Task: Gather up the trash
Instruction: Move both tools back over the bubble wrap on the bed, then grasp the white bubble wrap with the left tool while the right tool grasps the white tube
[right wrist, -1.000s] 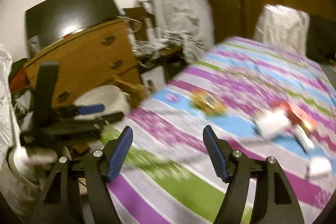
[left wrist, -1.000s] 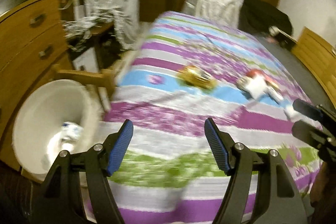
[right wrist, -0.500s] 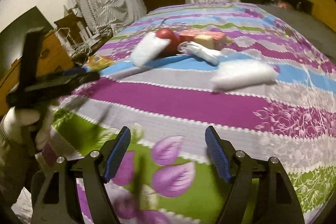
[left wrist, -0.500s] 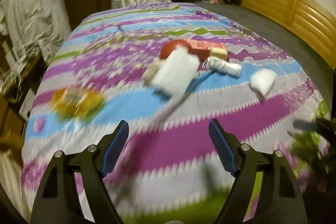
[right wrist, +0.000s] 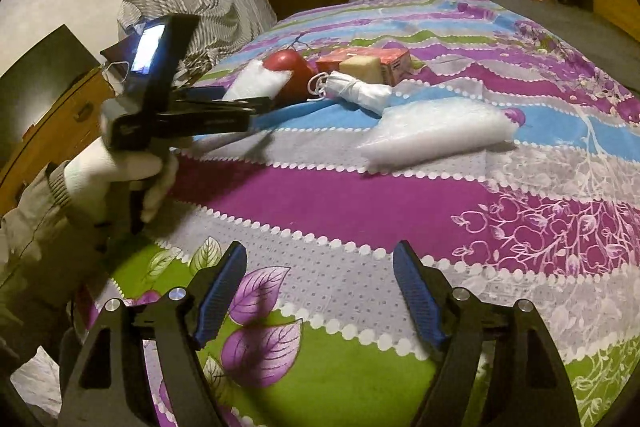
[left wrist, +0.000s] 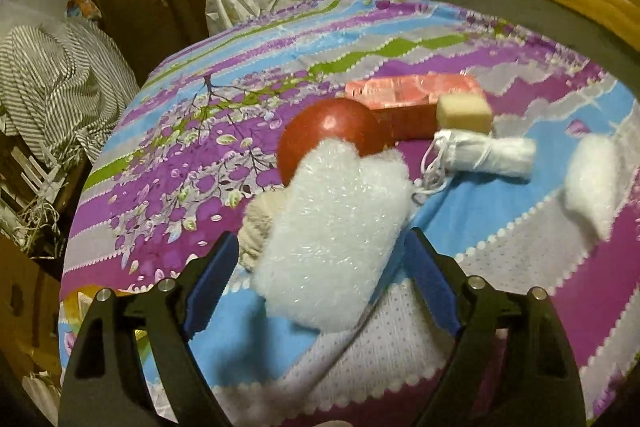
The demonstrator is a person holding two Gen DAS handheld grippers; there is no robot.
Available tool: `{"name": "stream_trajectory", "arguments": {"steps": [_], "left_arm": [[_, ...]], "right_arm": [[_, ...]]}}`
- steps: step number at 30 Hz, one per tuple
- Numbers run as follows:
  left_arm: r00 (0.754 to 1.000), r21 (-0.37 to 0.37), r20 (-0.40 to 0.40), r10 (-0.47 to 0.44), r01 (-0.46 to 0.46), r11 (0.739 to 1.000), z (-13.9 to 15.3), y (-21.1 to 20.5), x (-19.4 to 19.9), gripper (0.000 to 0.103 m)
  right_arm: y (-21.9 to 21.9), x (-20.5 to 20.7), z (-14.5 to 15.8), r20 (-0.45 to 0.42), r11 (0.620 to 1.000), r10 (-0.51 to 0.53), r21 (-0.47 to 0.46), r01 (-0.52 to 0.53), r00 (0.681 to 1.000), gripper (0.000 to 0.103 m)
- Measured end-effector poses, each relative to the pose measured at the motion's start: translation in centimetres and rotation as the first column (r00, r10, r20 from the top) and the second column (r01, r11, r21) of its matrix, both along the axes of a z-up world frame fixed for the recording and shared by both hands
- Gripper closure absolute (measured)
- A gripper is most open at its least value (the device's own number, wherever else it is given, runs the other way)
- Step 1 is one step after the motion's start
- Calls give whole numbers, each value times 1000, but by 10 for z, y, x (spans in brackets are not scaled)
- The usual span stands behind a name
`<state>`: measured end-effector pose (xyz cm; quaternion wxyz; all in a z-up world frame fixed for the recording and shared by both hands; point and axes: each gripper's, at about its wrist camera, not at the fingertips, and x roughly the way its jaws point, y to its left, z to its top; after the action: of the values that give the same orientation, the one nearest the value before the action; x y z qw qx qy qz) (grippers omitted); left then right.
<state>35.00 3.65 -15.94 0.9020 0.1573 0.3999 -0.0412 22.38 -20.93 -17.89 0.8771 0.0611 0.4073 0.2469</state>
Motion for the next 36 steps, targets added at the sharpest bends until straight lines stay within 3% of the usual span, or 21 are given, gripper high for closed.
{"name": "stream_trajectory", "arguments": {"steps": [1,2,7,11,14,18,22,27,32,36], "left_arm": [[1000,-6,-7,8,-8,1000,-1,2,3,35],[1000,-22,-18,13,-13,1000,-2,4,5,41],[999,-139,-31,21,-25,990,15,19,-10,43],[985,-206,-170,11,-46,977,27,40,-41,43],[971,-199,-239,-25,-24,980,25,49,-71,43],[948,-127,-315,-50,10,992,0,51,-95,41],[958,-130,-285,-40,2,991,-9,53,-97,33],[969,-112,-246,-24,-4,994,-9,48,-89,29],[971,-134,-236,-29,-3,991,-11,45,-83,29],[970,-160,-238,-40,1,987,-13,47,-81,30]], "right_arm": [[0,0,0,1,1000,1,0,-1,1000,26],[0,0,0,3,1000,1,3,-1,1000,26],[0,0,0,5,1000,4,13,-4,1000,27],[1,-1,1,8,1000,16,14,-16,1000,27],[5,-1,3,10,999,38,12,-38,999,27],[14,4,8,22,998,67,2,-67,998,27],[27,20,27,64,993,116,-35,-114,991,27],[44,78,50,99,975,167,-166,-150,981,27],[69,154,38,19,921,203,-345,-184,979,36],[85,194,17,-63,884,202,-419,-209,977,40]]}}
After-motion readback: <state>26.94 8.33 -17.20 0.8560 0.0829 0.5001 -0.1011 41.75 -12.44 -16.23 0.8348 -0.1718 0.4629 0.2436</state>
